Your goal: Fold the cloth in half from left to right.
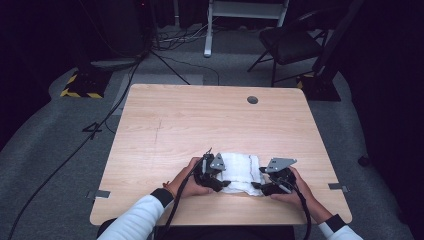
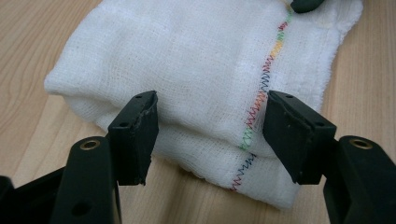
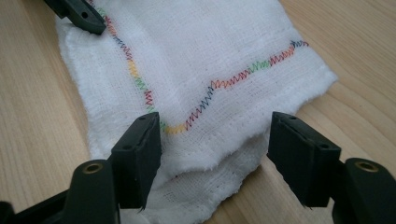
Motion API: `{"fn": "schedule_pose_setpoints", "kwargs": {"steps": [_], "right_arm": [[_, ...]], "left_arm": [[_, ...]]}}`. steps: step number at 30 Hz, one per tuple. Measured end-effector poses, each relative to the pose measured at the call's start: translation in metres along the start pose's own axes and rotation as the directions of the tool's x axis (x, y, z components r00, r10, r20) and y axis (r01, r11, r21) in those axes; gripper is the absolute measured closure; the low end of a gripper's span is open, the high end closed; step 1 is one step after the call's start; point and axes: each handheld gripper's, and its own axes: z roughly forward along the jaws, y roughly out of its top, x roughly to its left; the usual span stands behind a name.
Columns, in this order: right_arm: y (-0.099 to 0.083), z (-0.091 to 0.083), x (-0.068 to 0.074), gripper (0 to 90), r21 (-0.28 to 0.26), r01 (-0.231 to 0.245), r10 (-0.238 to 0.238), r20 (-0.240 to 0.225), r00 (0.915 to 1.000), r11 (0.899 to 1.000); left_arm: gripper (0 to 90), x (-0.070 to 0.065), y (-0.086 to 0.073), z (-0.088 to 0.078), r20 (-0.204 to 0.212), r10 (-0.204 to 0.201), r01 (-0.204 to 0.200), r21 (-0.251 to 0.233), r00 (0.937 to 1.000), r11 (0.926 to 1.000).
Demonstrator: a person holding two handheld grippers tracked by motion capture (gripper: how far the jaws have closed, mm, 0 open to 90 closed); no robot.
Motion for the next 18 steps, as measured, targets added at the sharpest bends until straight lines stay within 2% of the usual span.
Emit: {"fn": "schedule_pose_setpoints", "kwargs": {"steps": [2,8,13,18], "right_arm": [[-0.001,-0.001,0.001,35.6,-0.003,-0.007,0.007,0.003,1.0000,1.000],[0.000,-0.001,0.000,35.6,0.005,-0.007,0.007,0.001,1.0000,1.000],[0.002,-0.004,0.001,35.4,0.003,0.007,-0.007,0.015,0.9999,1.000],[0.006,-0.016,-0.003,35.1,-0.059,-0.003,0.005,0.036,0.9993,0.998]], "left_arm": [[34.7,0.000,0.000,-0.001,0.004,-0.014,0.014,0.005,0.9999,0.9999],[26.0,-0.001,0.003,-0.005,-0.012,0.001,-0.001,0.022,0.9999,0.9998],[22.1,0.002,0.005,-0.015,-0.022,0.016,-0.016,0.016,0.9996,0.9997],[21.9,0.003,0.003,-0.026,-0.056,0.005,-0.006,-0.007,0.9984,1.0000]]}}
